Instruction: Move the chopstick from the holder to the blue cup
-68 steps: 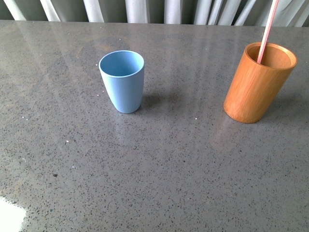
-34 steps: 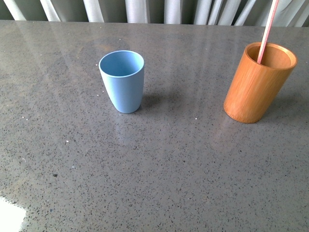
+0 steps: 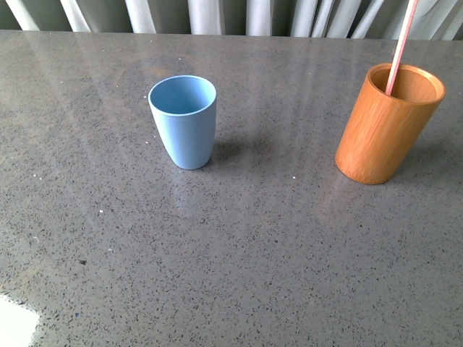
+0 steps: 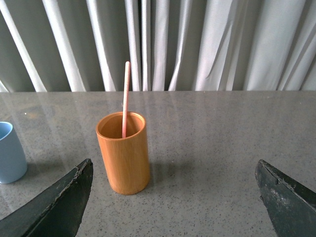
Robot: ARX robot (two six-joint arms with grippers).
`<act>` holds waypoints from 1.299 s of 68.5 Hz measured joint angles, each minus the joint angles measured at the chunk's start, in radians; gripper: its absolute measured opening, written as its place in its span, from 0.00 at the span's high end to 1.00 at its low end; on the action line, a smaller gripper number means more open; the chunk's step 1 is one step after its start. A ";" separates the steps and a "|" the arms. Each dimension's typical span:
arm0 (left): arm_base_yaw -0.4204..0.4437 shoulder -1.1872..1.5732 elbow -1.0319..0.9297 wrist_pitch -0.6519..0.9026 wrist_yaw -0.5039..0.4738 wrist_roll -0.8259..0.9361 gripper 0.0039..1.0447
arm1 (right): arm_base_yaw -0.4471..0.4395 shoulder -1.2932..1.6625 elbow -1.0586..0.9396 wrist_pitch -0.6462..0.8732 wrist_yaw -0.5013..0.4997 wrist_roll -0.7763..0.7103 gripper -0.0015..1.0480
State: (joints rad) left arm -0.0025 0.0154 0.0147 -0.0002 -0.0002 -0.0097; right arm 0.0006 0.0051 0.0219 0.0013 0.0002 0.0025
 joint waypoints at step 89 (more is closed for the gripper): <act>0.000 0.000 0.000 0.000 0.000 0.002 0.08 | 0.150 1.420 0.732 0.255 0.050 0.005 0.09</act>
State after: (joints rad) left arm -0.0025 0.0154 0.0151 -0.0002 0.0002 -0.0078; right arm 0.1501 1.4254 0.7544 0.2562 0.0505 0.0071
